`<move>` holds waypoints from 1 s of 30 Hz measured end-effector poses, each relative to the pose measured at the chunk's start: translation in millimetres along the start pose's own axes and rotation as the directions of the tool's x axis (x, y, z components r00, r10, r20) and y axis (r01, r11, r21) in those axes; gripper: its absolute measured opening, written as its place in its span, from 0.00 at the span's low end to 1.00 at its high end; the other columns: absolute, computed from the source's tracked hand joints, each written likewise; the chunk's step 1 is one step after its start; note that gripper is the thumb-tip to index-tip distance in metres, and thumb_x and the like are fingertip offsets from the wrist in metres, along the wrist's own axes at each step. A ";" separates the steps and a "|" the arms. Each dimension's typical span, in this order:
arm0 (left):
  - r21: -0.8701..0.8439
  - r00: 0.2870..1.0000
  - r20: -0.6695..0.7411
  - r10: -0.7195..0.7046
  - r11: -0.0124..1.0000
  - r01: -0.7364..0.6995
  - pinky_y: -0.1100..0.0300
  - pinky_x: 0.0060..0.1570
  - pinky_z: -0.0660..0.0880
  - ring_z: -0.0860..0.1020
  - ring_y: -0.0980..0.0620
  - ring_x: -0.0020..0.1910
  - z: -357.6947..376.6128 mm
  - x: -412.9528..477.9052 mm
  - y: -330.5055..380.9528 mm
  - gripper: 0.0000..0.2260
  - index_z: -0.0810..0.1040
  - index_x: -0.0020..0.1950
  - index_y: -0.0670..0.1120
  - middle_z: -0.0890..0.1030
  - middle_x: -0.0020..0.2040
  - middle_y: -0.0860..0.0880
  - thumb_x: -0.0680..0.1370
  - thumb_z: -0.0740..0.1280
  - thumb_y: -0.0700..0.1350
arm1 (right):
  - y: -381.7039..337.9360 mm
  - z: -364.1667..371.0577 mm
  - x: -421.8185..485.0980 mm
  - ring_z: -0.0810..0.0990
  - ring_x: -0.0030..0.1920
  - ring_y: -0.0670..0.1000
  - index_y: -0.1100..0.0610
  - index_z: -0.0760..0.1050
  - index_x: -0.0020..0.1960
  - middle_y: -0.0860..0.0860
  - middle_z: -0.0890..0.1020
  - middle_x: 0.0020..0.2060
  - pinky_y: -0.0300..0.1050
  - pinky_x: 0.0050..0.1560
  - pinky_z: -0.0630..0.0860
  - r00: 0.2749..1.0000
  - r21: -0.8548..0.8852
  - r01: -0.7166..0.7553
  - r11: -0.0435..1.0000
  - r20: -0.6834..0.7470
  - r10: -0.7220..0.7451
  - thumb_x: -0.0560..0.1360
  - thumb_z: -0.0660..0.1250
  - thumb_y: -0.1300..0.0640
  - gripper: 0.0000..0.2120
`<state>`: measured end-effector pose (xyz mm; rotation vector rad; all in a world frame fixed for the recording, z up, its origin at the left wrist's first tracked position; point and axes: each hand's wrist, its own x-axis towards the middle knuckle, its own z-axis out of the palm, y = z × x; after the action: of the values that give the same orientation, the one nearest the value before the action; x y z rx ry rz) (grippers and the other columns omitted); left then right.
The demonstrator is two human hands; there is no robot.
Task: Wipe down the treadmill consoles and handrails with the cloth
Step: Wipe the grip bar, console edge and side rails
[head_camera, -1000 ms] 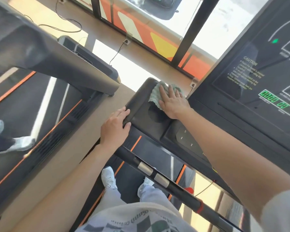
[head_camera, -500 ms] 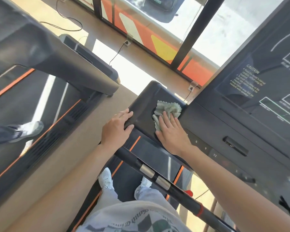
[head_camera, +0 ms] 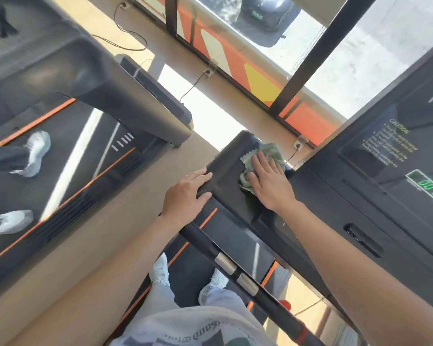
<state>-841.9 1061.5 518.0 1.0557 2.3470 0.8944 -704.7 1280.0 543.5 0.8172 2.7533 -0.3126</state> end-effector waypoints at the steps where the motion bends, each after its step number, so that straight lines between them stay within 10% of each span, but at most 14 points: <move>1: -0.004 1.000 -0.003 -0.002 1.000 0.002 0.54 0.65 0.73 0.72 0.55 0.72 -0.3 -0.2 0.4 0.23 0.75 0.73 0.55 0.71 0.75 0.58 0.78 0.72 0.49 | 1.3 -6.3 9.7 0.48 0.81 0.59 0.55 0.47 0.82 0.52 0.48 0.82 0.54 0.80 0.47 1.000 0.003 0.015 1.000 0.018 -0.015 0.86 0.47 0.46 0.28; 10: -0.059 1.000 0.008 -0.017 0.998 0.018 0.53 0.68 0.73 0.73 0.54 0.72 -2.2 -0.8 2.6 0.23 0.76 0.72 0.53 0.73 0.75 0.56 0.77 0.73 0.47 | -20.3 -24.2 65.3 0.43 0.80 0.62 0.52 0.44 0.82 0.51 0.44 0.82 0.64 0.78 0.48 0.993 0.029 0.086 0.996 0.077 -0.088 0.85 0.48 0.46 0.28; 15: -0.212 0.976 -0.182 -0.123 0.974 0.083 0.49 0.61 0.77 0.81 0.49 0.58 -15.6 -6.2 -0.3 0.15 0.82 0.65 0.48 0.83 0.61 0.52 0.78 0.71 0.40 | -57.9 -6.7 31.1 0.41 0.81 0.57 0.49 0.49 0.82 0.47 0.47 0.82 0.59 0.80 0.44 0.894 0.011 0.426 0.905 0.144 -0.423 0.85 0.54 0.49 0.28; 20: -0.108 0.939 -0.343 -0.030 0.994 -0.007 0.51 0.58 0.77 0.79 0.49 0.54 -23.6 -13.4 4.1 0.14 0.83 0.59 0.47 0.82 0.56 0.51 0.76 0.70 0.36 | -65.5 -6.6 -0.5 0.53 0.80 0.53 0.46 0.55 0.81 0.47 0.52 0.81 0.50 0.74 0.60 0.914 0.288 0.405 0.868 -0.118 -0.387 0.76 0.71 0.53 0.39; 25: 0.002 0.989 -0.081 0.125 0.992 -0.125 0.52 0.67 0.73 0.76 0.48 0.67 -5.0 0.0 16.5 0.17 0.79 0.69 0.48 0.79 0.68 0.50 0.80 0.68 0.41 | -45.4 8.4 -12.3 0.72 0.72 0.57 0.58 0.73 0.72 0.54 0.74 0.72 0.59 0.69 0.71 0.911 0.228 0.399 0.888 -0.214 -0.354 0.76 0.70 0.59 0.24; 30: 0.051 0.993 0.114 0.038 0.998 -0.044 0.50 0.71 0.67 0.68 0.46 0.75 -1.9 44.1 26.5 0.25 0.64 0.81 0.48 0.68 0.79 0.48 0.83 0.63 0.48 | -37.2 12.1 4.9 0.54 0.80 0.55 0.53 0.55 0.81 0.54 0.57 0.80 0.56 0.79 0.54 0.975 -0.012 0.202 0.979 -0.090 -0.202 0.84 0.57 0.48 0.29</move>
<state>-857.3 1108.2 533.3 1.1494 2.2742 0.7700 -727.3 1248.6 535.5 0.5637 2.9271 -0.3173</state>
